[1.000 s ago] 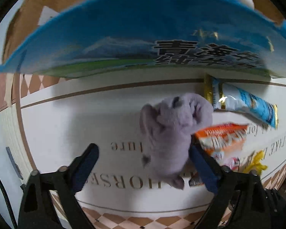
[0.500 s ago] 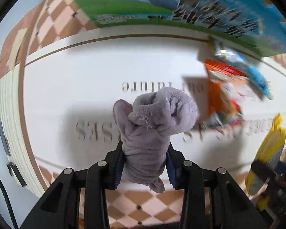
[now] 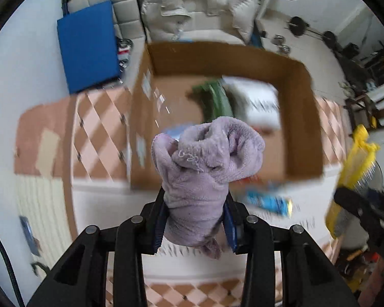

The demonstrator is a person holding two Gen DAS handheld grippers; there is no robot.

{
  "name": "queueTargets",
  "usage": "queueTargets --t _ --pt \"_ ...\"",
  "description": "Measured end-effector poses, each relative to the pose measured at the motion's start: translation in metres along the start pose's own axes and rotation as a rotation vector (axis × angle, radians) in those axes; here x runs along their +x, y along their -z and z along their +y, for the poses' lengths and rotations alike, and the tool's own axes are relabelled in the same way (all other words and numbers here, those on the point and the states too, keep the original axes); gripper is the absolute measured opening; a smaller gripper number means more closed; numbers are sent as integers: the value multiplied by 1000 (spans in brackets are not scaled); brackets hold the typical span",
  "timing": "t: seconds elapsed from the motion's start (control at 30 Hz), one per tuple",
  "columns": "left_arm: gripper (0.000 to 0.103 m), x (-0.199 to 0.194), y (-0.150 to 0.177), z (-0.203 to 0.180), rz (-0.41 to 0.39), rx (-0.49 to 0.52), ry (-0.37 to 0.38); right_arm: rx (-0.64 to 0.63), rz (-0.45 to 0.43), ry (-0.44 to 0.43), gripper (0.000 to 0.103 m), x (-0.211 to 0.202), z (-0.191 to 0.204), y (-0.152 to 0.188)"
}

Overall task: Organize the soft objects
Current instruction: 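Carry the cloth toy and sponge into the box and release both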

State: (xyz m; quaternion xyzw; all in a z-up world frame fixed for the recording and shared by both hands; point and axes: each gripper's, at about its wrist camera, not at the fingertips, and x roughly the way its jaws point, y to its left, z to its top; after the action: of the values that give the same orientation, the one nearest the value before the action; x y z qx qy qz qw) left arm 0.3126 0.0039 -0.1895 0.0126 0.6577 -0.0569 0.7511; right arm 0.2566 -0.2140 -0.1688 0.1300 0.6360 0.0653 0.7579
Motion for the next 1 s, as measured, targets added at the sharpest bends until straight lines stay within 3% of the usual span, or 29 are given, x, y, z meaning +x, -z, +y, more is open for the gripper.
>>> queueTargets --t 0.17,0.27,0.47,0.57,0.6,0.63,0.67,0.7,0.83,0.9,1.0 --pt "35 36 -71 7 83 -44 -25 48 47 69 52 39 -6 -62" --pt "35 64 -102 8 147 -45 -23 82 90 97 52 69 -13 -82" --pt "37 106 -134 2 270 -39 -8 137 168 133 52 118 -35 -96" --pt "40 127 -137 1 389 -46 43 140 187 169 54 129 -39 -98" --pt "43 129 -140 2 393 -48 48 136 199 177 55 132 -40 -99" --pt "46 130 -142 1 385 -47 37 129 221 176 66 137 -41 -100" --pt "56 128 -143 0 371 -40 27 126 236 164 90 140 -42 -100" --pt "66 125 -144 0 355 -39 26 124 241 156 99 142 -42 -100" --pt "73 110 -147 -2 306 -38 24 100 245 156 102 140 -38 -101" --pt "91 102 -145 -5 286 -29 22 91 239 150 103 136 -35 -101" --pt "97 88 -139 -7 244 -15 11 68 209 157 103 127 -27 -101"
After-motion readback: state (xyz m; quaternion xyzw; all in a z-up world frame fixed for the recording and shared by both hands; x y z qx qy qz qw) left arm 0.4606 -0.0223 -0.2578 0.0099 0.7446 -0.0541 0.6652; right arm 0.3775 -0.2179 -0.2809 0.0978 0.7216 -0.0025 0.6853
